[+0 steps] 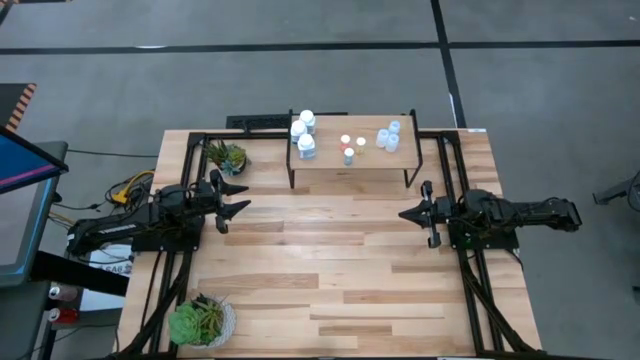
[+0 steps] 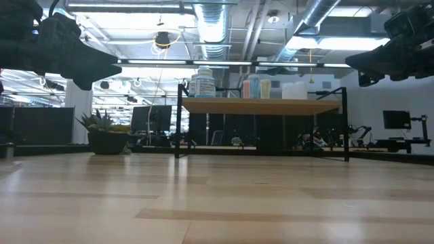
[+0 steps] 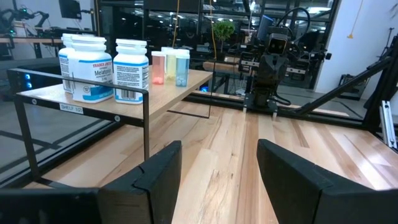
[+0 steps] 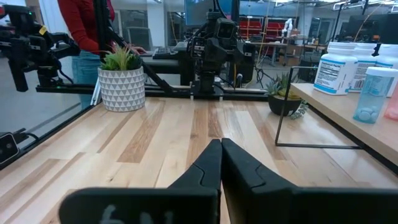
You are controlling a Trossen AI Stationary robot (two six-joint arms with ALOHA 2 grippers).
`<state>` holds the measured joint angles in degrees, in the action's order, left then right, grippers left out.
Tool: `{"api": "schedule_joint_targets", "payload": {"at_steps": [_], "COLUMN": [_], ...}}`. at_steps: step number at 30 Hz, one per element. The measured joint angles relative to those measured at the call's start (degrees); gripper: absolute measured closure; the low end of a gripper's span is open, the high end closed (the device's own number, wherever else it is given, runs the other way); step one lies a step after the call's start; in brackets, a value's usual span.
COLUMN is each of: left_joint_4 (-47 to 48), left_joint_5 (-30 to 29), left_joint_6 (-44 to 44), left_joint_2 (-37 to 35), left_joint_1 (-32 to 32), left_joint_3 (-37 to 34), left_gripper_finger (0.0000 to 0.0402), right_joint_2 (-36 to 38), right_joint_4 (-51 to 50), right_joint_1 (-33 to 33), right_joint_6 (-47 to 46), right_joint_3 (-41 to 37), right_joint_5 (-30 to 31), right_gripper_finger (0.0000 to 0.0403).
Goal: Pick and place medicine bottles onto shelf by color
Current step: Return to Home Position
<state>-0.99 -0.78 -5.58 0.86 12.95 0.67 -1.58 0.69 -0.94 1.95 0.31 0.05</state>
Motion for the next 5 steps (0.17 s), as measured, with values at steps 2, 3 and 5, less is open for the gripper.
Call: {"api": "schedule_joint_targets", "payload": {"at_steps": [2,3,5], "left_joint_4": [-0.01,-0.01,-0.01], "left_joint_5": [-0.02,-0.01,0.0], "left_joint_6": [0.0,0.0,0.0], "left_joint_2": [0.0,0.0,0.0], "left_joint_1": [0.0,0.0,0.0], "left_joint_3": [0.0,0.0,0.0], "left_gripper_finger": [0.0205,0.0205,0.0205], "right_joint_2": [0.0,0.0,0.0], "right_joint_4": [0.0,0.0,0.0], "right_joint_1": [0.01,0.0,0.01], "right_joint_6": [-0.01,0.0,-0.01], "right_joint_3": [-0.01,0.0,-0.01], "right_joint_5": [-0.02,0.0,0.0], "right_gripper_finger": [0.0375,0.0374,0.0374]}}
